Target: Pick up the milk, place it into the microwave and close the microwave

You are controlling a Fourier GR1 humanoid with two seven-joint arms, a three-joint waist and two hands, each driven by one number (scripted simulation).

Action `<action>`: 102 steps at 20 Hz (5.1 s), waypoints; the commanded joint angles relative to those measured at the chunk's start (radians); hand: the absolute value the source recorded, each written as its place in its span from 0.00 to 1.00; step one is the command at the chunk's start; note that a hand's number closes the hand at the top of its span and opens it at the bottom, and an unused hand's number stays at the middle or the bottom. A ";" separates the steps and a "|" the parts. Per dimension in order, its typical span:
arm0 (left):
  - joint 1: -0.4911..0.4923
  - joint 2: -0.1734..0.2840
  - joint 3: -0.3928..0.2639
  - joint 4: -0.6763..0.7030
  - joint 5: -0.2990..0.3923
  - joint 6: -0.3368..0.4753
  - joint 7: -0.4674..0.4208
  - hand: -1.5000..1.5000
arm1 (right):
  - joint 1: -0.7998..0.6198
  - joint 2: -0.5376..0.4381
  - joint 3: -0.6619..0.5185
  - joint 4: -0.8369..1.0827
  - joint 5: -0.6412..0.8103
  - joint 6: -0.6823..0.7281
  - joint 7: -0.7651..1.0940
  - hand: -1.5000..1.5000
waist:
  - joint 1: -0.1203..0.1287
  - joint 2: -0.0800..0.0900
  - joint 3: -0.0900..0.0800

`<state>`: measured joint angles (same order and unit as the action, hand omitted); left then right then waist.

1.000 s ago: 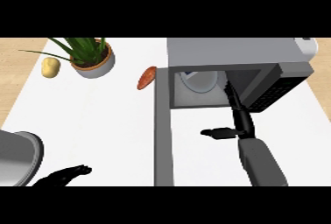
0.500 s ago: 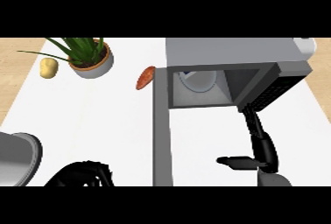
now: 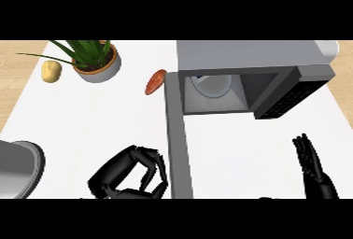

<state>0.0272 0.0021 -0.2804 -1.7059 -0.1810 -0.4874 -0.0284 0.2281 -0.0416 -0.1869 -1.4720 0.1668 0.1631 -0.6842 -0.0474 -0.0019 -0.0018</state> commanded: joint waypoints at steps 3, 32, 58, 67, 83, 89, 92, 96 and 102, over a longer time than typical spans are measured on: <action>-0.198 -0.002 -0.126 0.295 -0.091 0.088 -0.071 1.00 | 0.164 -0.035 -0.020 -0.180 -0.040 0.051 -0.002 0.00 | 0.016 0.003 0.001; -0.569 -0.002 -0.625 0.609 0.556 0.973 -0.323 1.00 | 0.154 -0.180 -0.068 -0.525 -0.349 0.301 0.151 0.00 | -0.152 0.039 -0.010; -0.924 -0.002 -0.451 0.887 0.951 0.972 -0.448 1.00 | 0.027 -0.327 -0.138 -0.571 -0.537 0.336 0.323 0.00 | -0.251 0.086 -0.006; -0.947 -0.002 -0.446 0.912 1.019 0.968 -0.509 1.00 | -0.012 -0.383 -0.183 -0.537 -0.573 0.339 0.357 0.00 | -0.268 0.090 -0.003; -0.974 -0.002 -0.485 0.946 1.092 0.977 -0.586 1.00 | -0.121 -0.484 -0.265 -0.457 -0.619 0.332 0.387 0.00 | -0.272 0.097 0.000; -0.968 -0.002 -0.497 0.965 1.116 0.975 -0.613 1.00 | -0.143 -0.556 -0.310 -0.434 -0.598 0.352 0.387 0.00 | -0.279 0.095 0.000; -0.981 -0.002 -0.505 0.961 1.126 0.978 -0.621 1.00 | -0.166 -0.570 -0.316 -0.415 -0.602 0.353 0.386 0.00 | -0.279 0.101 0.001; -0.976 -0.002 -0.509 0.972 1.143 0.985 -0.635 1.00 | -0.177 -0.591 -0.331 -0.383 -0.619 0.367 0.386 0.00 | -0.282 0.103 0.002; -0.977 -0.002 -0.535 0.975 1.156 0.982 -0.659 1.00 | -0.197 -0.592 -0.332 -0.313 -0.675 0.394 0.382 0.00 | -0.282 0.106 0.006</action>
<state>-0.8669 0.0020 -0.8412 -0.8090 0.9592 0.5123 -0.7129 0.0444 -0.6284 -0.5132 -1.8219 -0.4782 0.5439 -0.3005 -0.3160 0.0893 0.0046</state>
